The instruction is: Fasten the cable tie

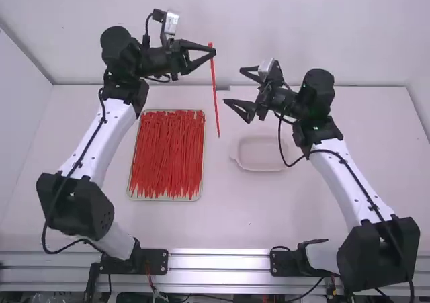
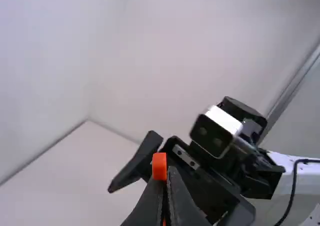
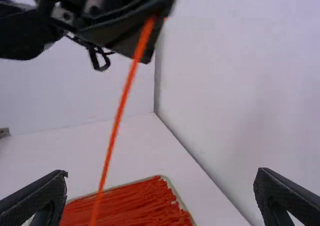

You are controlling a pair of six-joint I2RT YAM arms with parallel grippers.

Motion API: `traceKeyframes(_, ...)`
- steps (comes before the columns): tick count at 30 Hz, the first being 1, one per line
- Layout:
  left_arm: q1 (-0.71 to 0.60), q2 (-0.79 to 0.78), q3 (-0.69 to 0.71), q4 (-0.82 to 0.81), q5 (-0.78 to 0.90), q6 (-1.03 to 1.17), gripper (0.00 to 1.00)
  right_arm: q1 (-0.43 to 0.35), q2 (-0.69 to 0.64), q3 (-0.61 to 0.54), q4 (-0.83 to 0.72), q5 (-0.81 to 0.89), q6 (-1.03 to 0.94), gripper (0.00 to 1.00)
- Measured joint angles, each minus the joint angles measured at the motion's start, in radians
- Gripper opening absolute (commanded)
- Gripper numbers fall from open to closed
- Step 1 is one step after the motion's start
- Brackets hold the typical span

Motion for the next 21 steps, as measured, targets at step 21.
traceKeyframes(21,0.071,0.160,0.162,-0.476,-0.008,-0.006,0.02,0.054,0.000,0.000,-0.308,-0.084,-0.695,1.00)
